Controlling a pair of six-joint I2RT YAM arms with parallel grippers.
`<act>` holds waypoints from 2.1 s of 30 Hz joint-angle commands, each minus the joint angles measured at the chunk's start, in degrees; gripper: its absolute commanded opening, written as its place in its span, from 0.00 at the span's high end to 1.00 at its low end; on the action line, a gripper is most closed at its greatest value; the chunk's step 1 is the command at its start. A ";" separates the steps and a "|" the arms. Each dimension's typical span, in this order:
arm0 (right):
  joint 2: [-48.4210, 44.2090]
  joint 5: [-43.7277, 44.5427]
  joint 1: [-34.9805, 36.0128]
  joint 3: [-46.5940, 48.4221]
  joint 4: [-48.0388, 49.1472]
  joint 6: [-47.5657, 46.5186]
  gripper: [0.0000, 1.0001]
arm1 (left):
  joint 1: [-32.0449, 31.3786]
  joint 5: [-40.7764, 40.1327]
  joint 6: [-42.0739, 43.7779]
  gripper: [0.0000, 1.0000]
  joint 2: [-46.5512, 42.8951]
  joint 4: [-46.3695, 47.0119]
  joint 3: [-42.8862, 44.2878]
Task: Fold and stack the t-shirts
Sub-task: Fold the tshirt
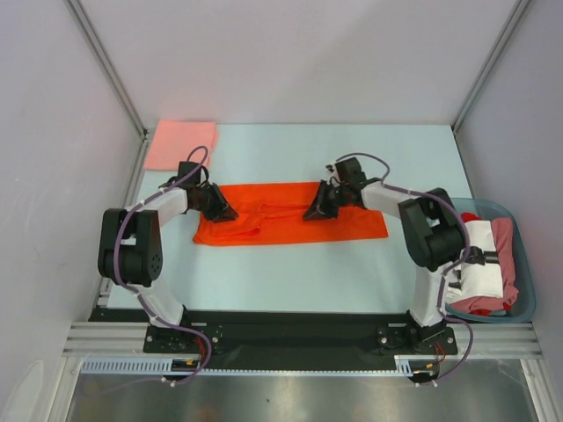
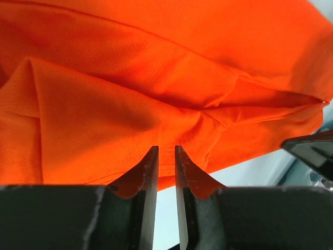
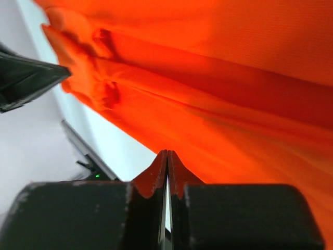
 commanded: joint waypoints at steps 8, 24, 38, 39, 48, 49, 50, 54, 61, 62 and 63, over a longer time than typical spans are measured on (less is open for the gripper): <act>10.87 -7.11 8.56 6.90 19.03 16.13 1.00 | 0.01 5.41 3.58 0.77 1.14 3.43 0.33; 17.20 -0.08 11.37 11.47 20.18 19.30 1.00 | -3.24 10.50 6.22 0.77 0.71 2.02 0.94; 23.70 2.82 10.76 19.73 16.32 16.93 1.00 | -7.28 11.21 6.92 0.77 0.71 1.76 -0.38; 24.14 2.82 10.67 20.08 15.70 16.32 1.00 | -7.46 11.29 6.92 0.77 0.71 1.76 -0.12; 23.36 1.51 10.23 19.74 13.94 13.94 1.00 | -7.46 7.43 9.64 0.77 1.15 -2.80 6.82; 22.83 1.33 10.23 20.00 13.85 13.42 1.00 | -7.46 6.73 9.91 0.77 1.23 -3.33 8.22; 21.52 1.24 9.97 20.43 11.85 13.15 1.00 | -7.46 6.46 10.26 0.77 1.32 -3.60 8.67; 17.47 0.80 8.04 20.70 9.19 12.71 1.00 | -7.46 7.85 9.39 0.77 3.60 -2.46 9.99; 9.30 0.28 3.21 14.92 5.84 10.43 1.00 | -8.94 11.56 6.74 0.77 8.44 1.50 7.45; 8.25 0.01 1.55 13.16 6.55 10.07 0.99 | -9.30 11.47 6.92 0.76 8.79 1.58 7.27; 7.19 -0.25 0.83 10.97 7.42 9.81 1.00 | -9.65 11.56 6.92 0.77 9.40 1.76 6.92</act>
